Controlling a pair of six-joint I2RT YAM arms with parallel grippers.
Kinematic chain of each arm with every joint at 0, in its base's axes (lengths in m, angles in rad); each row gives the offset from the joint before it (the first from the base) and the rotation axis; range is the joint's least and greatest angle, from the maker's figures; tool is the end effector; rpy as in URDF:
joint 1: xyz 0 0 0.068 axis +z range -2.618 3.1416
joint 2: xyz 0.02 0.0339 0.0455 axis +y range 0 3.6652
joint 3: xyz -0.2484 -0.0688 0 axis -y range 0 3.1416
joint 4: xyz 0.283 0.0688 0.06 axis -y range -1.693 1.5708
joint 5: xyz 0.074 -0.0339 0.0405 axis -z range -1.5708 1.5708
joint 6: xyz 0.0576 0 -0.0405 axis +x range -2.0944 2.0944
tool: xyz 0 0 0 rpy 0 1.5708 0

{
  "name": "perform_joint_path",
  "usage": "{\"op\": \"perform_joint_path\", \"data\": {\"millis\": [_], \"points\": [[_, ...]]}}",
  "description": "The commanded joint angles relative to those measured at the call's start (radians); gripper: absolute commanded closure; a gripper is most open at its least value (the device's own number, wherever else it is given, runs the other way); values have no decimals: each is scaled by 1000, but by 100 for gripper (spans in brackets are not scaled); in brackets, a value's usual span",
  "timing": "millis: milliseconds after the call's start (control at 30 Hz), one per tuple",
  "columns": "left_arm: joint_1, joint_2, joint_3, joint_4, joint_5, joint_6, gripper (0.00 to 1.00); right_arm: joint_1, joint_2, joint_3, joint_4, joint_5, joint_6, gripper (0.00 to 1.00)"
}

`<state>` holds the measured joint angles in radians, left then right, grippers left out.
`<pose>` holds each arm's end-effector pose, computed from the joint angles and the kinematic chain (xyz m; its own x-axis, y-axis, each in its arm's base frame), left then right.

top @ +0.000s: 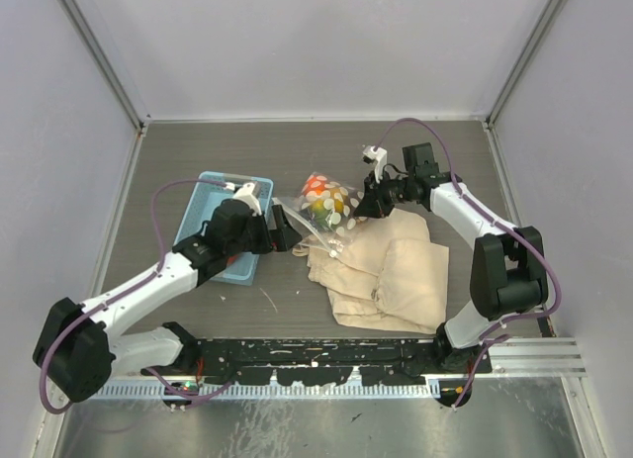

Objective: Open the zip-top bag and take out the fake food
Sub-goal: Pick up the fake fruit from the zipper food storage bag.

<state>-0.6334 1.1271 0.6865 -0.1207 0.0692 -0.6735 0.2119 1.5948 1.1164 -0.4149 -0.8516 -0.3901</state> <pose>0.2445 -0.1845 0.2014 -0.7331 -0.2337 -0.6388 0.2308 0.7979 -0.5568 0.3575 0.1212 0.1976 -0.4765 -0.3588 -0.8027 -0.8442 0.4416 0.3038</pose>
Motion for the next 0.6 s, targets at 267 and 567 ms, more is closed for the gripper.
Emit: {"op": "perform_joint_path", "data": {"millis": [267,567], "points": [[-33,60,96,75,-47,24,2,-10,-77,-18,61,-48,9,83],[-49,112,113,117,-31,47,2,-13,-85,-25,75,-59,19,83]]}}
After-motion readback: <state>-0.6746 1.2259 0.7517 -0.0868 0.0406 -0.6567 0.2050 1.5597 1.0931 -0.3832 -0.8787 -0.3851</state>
